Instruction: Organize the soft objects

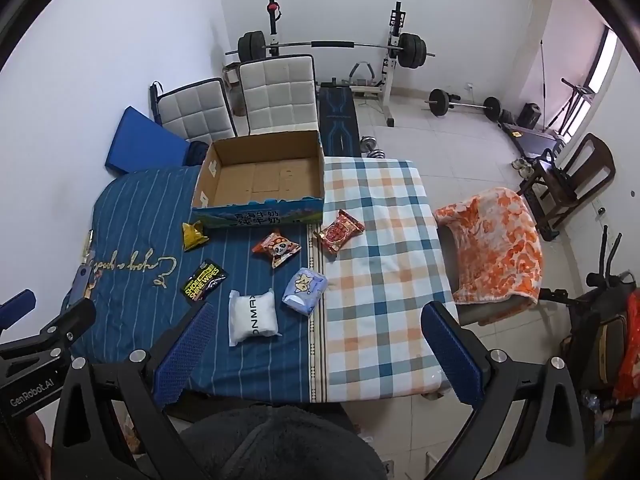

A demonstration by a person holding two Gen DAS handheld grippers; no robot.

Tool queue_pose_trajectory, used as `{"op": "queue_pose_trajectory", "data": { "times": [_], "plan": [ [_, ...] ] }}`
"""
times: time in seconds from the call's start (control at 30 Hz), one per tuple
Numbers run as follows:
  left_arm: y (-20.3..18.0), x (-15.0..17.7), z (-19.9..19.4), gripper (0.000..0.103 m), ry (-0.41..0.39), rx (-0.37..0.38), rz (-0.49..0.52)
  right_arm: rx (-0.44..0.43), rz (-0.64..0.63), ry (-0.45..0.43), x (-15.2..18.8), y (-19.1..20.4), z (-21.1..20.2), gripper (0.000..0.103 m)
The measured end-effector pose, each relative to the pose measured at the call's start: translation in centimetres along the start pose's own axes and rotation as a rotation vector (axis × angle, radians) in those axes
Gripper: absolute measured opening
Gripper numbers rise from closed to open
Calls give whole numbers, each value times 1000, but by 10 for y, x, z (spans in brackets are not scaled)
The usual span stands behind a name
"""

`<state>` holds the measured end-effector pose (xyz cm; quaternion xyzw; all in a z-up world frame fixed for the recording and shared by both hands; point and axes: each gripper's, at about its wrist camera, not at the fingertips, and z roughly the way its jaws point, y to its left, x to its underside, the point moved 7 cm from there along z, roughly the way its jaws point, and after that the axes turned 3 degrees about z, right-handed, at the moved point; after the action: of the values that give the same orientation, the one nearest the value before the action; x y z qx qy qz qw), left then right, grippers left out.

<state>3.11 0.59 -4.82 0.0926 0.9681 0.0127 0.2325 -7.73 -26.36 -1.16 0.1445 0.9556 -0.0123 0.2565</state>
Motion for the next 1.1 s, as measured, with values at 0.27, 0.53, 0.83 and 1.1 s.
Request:
{"op": "queue_pose_trajectory", "data": {
  "times": [0.27,0.53,0.83,1.1],
  "plan": [
    [-6,1,-2,103,-15,-2,3,6,3,-12,0,-3,-6,103],
    [-6,0,-4,103,-27,-11,3,2,3,-21,0,-2,-9,103],
    [-6,-2,-8,103,-32,-18,3,-16,6,-26,-4,5,-10,103],
    [-3,-2,-8,103,-33,-16,-3,-21,-2,-41,-7,6,-10,103]
  ]
}}
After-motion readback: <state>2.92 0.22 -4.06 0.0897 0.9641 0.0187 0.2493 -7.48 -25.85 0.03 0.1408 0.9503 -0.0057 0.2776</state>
